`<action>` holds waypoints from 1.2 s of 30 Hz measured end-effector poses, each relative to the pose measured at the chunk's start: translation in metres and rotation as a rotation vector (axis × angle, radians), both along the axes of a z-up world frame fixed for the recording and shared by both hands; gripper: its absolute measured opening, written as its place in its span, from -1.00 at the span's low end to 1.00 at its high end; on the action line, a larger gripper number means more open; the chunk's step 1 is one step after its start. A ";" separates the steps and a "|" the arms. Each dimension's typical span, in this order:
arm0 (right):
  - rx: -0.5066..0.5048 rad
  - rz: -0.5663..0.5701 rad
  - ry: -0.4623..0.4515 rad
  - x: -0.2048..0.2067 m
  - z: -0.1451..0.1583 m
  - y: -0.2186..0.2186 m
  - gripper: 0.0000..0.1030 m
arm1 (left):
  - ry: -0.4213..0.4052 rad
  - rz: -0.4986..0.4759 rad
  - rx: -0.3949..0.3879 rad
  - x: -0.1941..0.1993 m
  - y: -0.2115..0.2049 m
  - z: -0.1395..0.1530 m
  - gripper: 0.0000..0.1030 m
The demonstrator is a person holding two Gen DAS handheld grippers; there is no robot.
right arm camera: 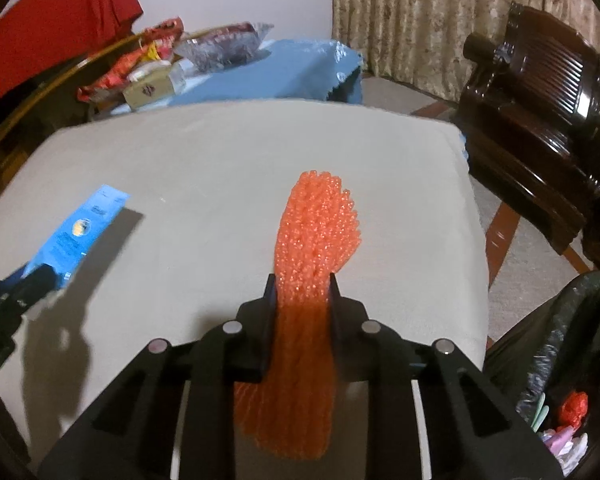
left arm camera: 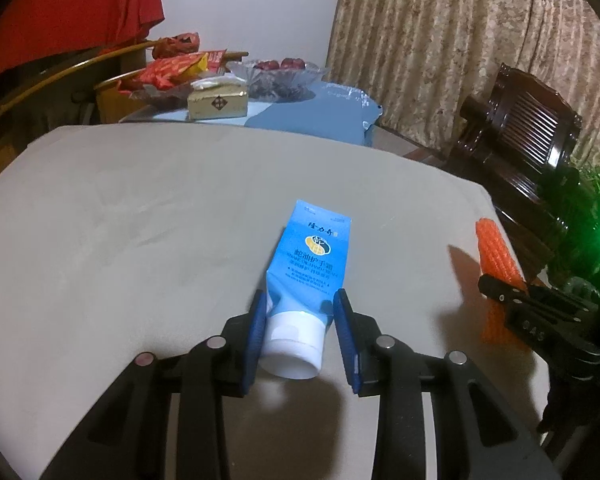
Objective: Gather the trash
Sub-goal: 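Carry the tube and orange net over the bin with both tools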
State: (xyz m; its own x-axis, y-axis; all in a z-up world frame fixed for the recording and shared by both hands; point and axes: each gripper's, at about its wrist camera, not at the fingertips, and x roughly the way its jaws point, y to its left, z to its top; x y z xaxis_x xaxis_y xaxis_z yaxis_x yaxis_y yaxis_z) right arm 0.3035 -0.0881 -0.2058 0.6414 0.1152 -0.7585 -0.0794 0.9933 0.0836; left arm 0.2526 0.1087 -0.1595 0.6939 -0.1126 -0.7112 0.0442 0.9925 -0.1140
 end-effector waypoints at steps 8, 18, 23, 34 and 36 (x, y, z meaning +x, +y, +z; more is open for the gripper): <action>0.072 0.063 -0.060 -0.031 0.047 -0.008 -0.58 | -0.039 -0.014 0.004 -0.014 -0.010 0.027 -0.35; 0.105 0.126 -0.129 -0.073 0.092 -0.020 -0.57 | -0.078 -0.079 -0.001 -0.037 -0.034 0.058 -0.35; 0.106 0.141 -0.162 -0.096 0.111 -0.034 -0.56 | -0.104 -0.098 -0.015 -0.051 -0.047 0.075 -0.35; 0.075 0.106 -0.206 -0.142 0.134 -0.080 -0.55 | -0.135 -0.186 -0.033 -0.078 -0.093 0.100 -0.35; 0.070 0.095 -0.209 -0.149 0.136 -0.087 -0.55 | -0.144 -0.207 -0.034 -0.083 -0.103 0.104 -0.35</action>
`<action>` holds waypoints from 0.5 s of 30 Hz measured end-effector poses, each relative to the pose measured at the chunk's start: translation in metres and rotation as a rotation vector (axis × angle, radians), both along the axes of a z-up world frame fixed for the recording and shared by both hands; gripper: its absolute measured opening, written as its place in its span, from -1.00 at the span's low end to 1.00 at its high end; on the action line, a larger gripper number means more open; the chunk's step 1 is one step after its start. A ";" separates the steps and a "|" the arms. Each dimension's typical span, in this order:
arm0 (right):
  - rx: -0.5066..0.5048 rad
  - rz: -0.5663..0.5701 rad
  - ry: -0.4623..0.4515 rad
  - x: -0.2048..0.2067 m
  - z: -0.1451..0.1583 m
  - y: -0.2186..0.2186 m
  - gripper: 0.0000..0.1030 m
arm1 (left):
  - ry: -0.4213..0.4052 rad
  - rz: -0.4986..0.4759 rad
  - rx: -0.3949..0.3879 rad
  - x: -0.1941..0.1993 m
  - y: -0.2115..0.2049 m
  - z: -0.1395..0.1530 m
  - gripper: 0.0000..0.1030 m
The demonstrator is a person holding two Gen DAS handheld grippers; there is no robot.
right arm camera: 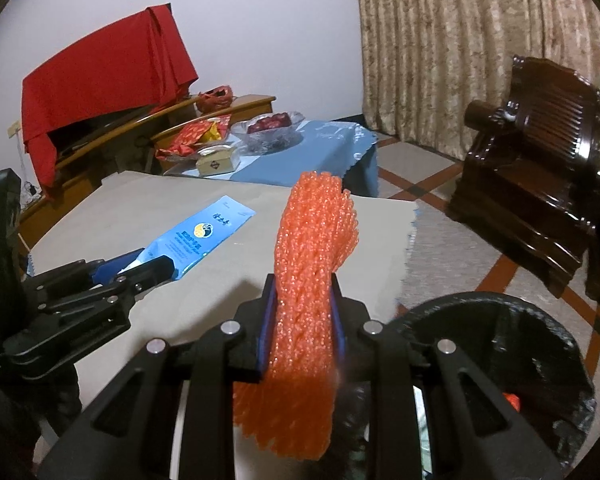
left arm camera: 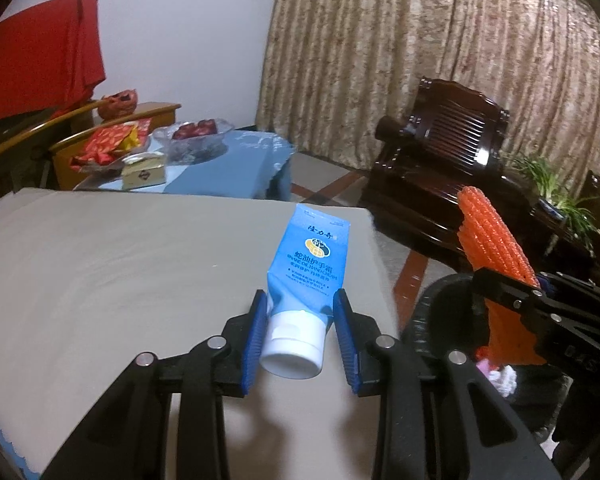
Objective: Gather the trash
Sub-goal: 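Carry the tube and orange net over the bin with both tools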
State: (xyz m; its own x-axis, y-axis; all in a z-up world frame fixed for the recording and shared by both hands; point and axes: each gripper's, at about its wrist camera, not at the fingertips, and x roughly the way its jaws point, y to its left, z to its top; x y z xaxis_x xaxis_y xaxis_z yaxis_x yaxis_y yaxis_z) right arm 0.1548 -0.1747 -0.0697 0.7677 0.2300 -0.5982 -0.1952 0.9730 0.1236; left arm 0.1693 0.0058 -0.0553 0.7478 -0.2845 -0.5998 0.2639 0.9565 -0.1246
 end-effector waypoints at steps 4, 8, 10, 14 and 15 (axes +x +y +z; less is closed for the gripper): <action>-0.007 -0.040 -0.004 -0.014 0.002 -0.020 -0.53 | -0.013 -0.035 -0.008 -0.010 -0.017 0.007 -0.35; -0.006 -0.083 -0.014 -0.026 0.005 -0.041 -0.52 | -0.026 -0.071 -0.011 -0.018 -0.034 0.012 -0.35; -0.007 -0.104 -0.019 -0.033 0.006 -0.052 -0.52 | -0.039 -0.090 -0.011 -0.022 -0.043 0.016 -0.41; -0.012 -0.136 -0.029 -0.042 0.008 -0.067 -0.52 | -0.053 -0.133 -0.013 -0.029 -0.059 0.021 -0.45; -0.013 -0.145 -0.029 -0.045 0.007 -0.072 -0.52 | -0.056 -0.141 -0.015 -0.031 -0.063 0.022 -0.47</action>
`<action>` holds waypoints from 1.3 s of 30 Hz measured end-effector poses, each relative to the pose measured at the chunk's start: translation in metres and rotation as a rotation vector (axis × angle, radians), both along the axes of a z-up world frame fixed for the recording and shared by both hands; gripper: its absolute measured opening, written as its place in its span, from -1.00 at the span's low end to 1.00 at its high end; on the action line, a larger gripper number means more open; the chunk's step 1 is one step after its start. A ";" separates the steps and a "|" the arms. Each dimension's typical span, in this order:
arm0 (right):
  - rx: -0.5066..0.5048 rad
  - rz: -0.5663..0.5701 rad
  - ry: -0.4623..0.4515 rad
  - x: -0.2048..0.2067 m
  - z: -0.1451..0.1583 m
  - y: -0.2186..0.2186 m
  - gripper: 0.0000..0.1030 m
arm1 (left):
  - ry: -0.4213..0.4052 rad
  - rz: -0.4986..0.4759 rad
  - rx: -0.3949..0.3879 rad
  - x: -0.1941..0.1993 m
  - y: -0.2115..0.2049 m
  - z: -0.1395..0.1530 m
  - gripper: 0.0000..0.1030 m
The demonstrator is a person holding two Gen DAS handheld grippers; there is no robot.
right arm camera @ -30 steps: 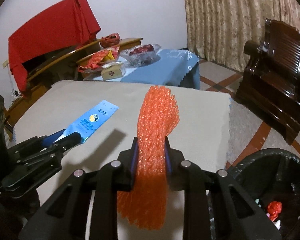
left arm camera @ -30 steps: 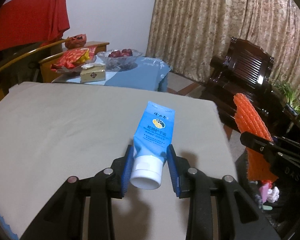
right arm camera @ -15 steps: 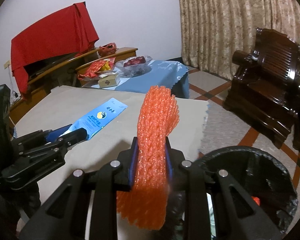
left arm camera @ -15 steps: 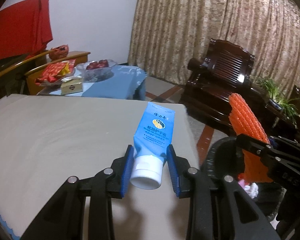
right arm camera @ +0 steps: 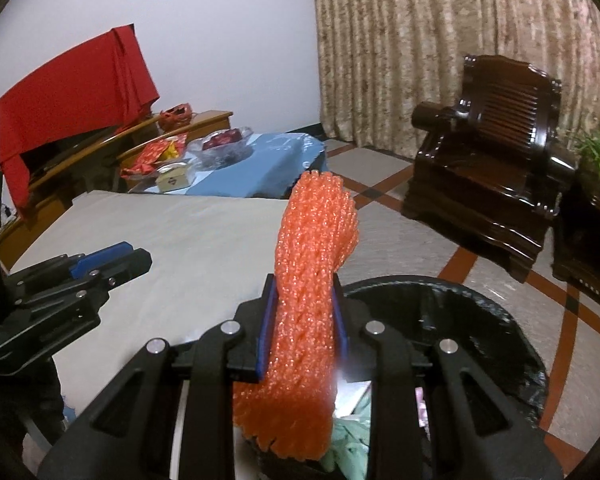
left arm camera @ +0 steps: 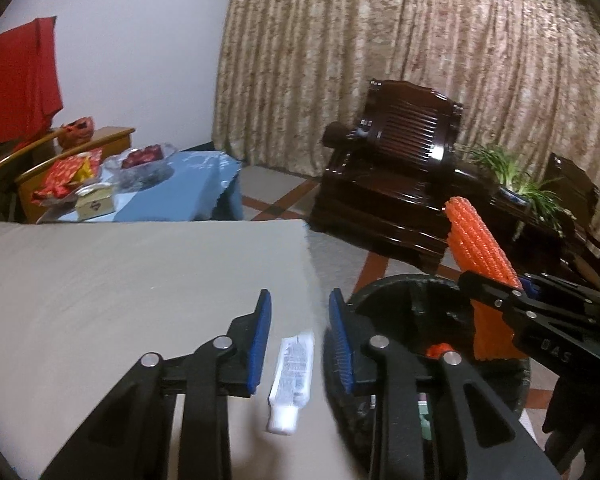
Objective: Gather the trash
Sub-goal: 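Carry the tube and orange net over the bin with both tools, then lower the blue tube into the bin and open the left tool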
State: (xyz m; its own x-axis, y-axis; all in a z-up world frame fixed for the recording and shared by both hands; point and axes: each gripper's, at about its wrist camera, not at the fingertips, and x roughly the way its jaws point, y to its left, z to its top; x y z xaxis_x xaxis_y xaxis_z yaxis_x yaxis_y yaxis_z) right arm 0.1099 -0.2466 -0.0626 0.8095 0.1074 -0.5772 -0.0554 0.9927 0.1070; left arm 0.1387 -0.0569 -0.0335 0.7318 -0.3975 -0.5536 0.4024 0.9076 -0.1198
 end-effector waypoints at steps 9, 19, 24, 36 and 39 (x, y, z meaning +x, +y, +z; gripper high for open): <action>-0.004 -0.048 0.035 -0.010 -0.024 -0.018 -0.52 | 0.100 0.000 0.027 0.002 0.003 -0.036 -0.47; 0.007 -0.081 0.107 -0.007 -0.065 -0.023 -0.52 | 0.181 -0.048 0.035 -0.003 -0.010 -0.088 0.11; 0.005 -0.095 0.117 -0.004 -0.072 -0.032 -0.52 | 0.187 -0.074 0.050 0.005 -0.030 -0.104 0.11; 0.019 -0.108 0.151 0.011 -0.085 -0.041 -0.52 | 0.232 -0.073 0.088 0.033 -0.050 -0.136 0.11; 0.022 -0.103 0.163 0.015 -0.090 -0.040 -0.52 | 0.243 -0.060 0.086 0.039 -0.047 -0.142 0.12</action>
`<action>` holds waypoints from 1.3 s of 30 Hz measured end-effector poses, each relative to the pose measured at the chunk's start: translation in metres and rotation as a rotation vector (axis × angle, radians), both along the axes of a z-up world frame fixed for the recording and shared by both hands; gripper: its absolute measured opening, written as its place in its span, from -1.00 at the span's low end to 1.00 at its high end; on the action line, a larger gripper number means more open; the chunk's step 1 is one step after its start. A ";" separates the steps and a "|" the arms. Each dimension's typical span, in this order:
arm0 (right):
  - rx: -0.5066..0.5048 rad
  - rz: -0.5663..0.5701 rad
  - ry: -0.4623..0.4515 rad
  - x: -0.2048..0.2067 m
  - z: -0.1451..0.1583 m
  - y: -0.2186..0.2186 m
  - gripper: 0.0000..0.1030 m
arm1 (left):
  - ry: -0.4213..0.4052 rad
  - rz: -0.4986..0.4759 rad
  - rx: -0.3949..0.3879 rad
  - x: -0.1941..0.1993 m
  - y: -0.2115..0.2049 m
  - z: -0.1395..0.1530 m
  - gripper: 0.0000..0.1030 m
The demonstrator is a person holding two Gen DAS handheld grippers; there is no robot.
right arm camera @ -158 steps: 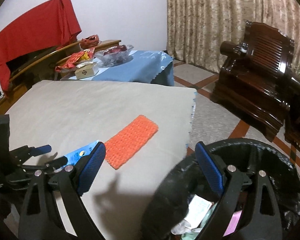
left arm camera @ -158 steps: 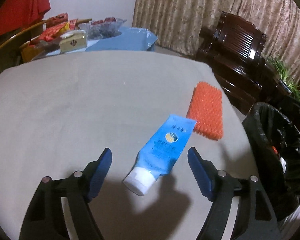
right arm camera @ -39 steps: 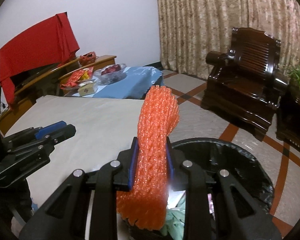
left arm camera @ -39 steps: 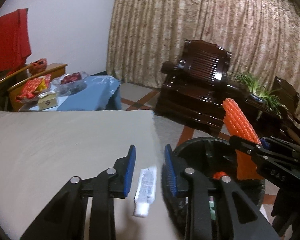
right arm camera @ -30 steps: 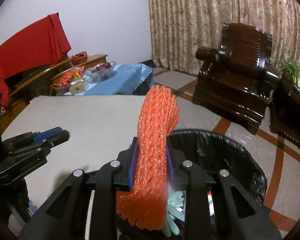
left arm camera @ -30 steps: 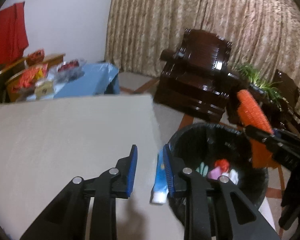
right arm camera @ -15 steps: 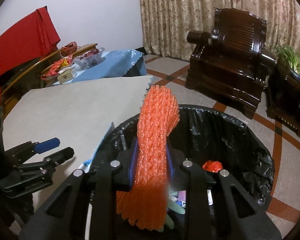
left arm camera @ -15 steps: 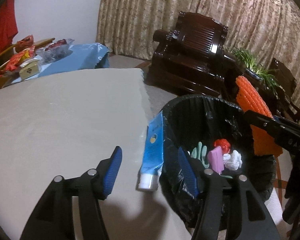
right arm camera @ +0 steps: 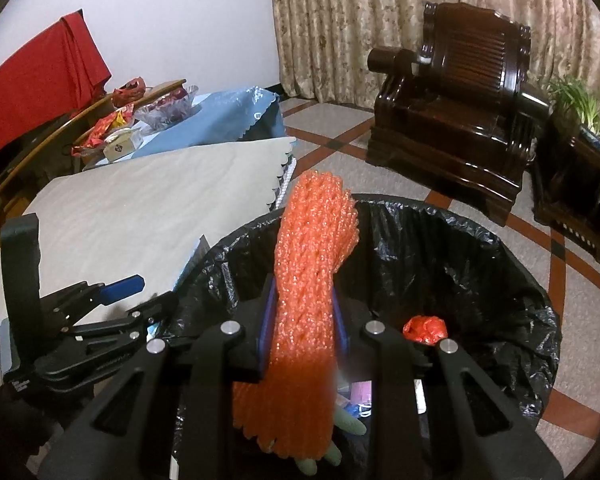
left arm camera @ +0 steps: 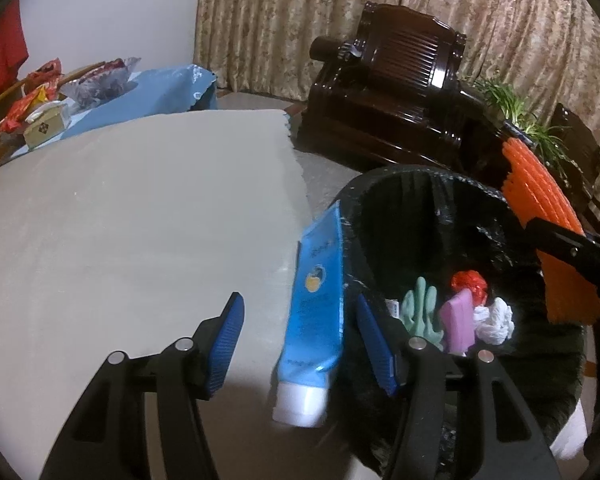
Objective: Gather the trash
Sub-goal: 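Lower the blue tube into the bin and open the left tool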
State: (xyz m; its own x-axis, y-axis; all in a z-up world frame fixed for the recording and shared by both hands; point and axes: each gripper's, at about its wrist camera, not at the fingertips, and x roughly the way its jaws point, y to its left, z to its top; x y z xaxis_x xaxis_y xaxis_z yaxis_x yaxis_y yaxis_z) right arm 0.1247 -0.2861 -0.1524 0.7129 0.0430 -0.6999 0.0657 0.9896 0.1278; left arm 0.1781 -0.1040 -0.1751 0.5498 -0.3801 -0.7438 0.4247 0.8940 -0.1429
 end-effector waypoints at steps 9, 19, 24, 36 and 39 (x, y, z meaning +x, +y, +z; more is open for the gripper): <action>0.007 0.016 0.018 0.008 -0.007 0.005 -0.52 | 0.001 0.037 0.003 0.009 0.012 0.001 0.11; 0.009 0.027 0.024 0.012 -0.008 0.008 -0.52 | 0.042 0.048 0.058 0.012 0.016 -0.014 -0.17; 0.010 0.031 0.029 0.013 -0.009 0.009 -0.51 | 0.083 0.061 0.050 0.016 0.027 -0.022 -0.46; 0.008 0.039 -0.008 0.009 0.004 0.013 -0.52 | 0.026 -0.010 -0.019 0.007 0.022 0.004 -0.89; 0.008 0.034 -0.025 0.006 0.010 0.011 -0.52 | -0.004 -0.014 -0.028 0.001 0.022 0.017 -0.91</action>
State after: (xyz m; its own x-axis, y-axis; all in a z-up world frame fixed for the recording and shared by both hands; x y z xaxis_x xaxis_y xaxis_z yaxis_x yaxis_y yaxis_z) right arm 0.1308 -0.2751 -0.1420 0.7279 0.0732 -0.6817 0.0284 0.9902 0.1367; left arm 0.1788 -0.0819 -0.1579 0.5471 -0.4084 -0.7307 0.4379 0.8836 -0.1660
